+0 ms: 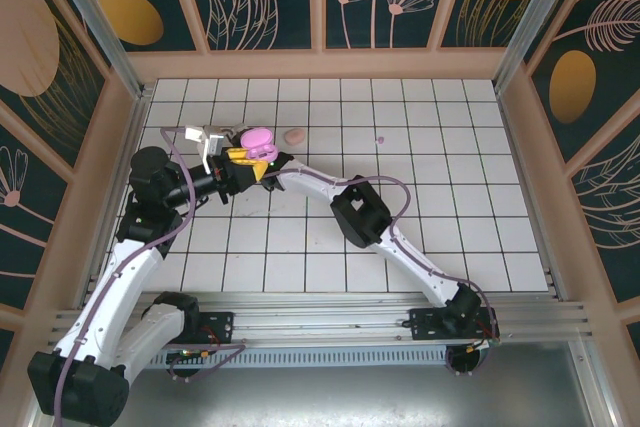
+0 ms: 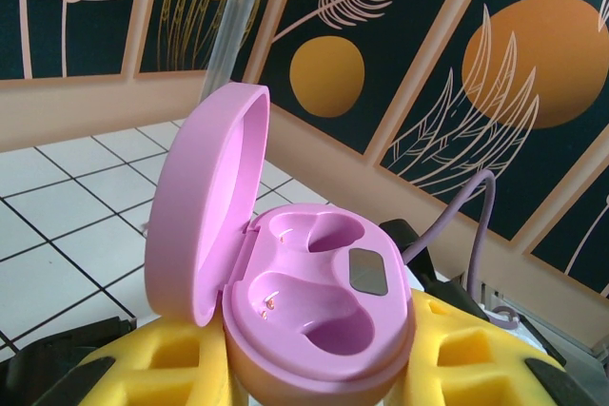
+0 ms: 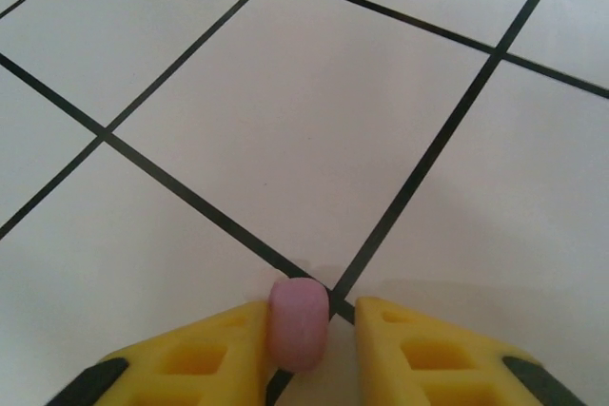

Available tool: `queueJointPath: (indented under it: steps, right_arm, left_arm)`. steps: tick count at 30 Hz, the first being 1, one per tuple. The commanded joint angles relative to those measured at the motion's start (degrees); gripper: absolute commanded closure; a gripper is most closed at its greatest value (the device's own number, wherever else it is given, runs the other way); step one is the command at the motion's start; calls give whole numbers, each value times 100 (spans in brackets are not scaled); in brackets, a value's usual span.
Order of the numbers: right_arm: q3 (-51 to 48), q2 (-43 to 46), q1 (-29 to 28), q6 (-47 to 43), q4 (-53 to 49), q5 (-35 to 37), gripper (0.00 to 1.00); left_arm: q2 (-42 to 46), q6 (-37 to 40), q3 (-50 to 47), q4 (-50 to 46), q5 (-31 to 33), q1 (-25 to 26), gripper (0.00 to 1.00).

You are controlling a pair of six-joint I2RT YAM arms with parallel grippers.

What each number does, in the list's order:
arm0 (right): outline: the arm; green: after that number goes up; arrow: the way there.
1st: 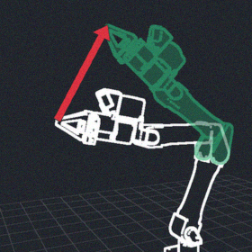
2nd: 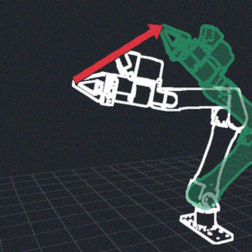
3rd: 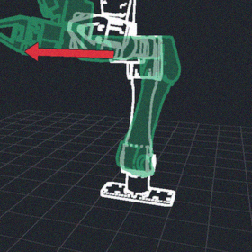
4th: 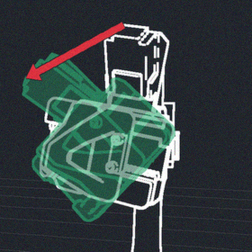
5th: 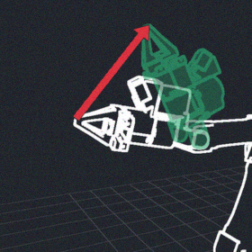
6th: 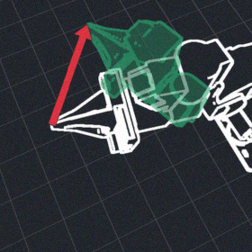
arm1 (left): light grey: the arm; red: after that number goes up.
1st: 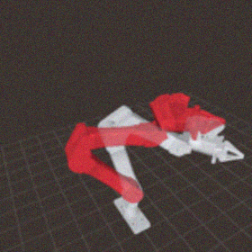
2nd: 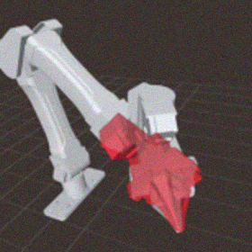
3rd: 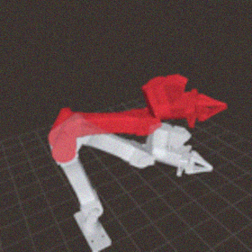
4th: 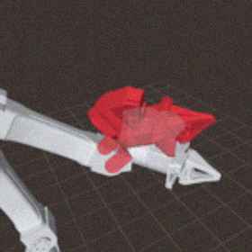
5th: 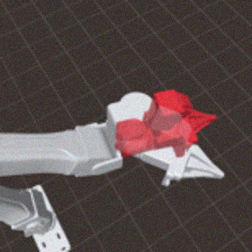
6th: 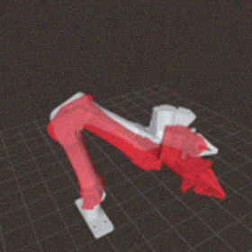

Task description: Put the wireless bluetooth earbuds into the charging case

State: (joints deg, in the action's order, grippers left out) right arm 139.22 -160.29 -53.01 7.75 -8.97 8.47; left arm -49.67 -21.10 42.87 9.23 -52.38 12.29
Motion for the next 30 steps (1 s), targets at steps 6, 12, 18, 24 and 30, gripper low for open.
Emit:
queueJointPath:
  steps: [6,12,18,24,30]
  right_arm:
    - [-1445,926,-53,13,-103,155,79]
    - [-2983,1867,25,201,394,197,82]
    - [-4694,2903,103,537,901,242,84]
    - [-6526,4035,158,980,1182,369,86]
    - [-7741,4895,499,1594,795,335,86]
  left_arm:
    - [106,45,30,143,38,-43,83]
    - [173,77,29,78,67,-43,84]
    - [194,84,3,60,71,-44,84]
    - [186,133,-36,25,75,-43,83]
    - [-74,183,-138,45,10,-48,84]
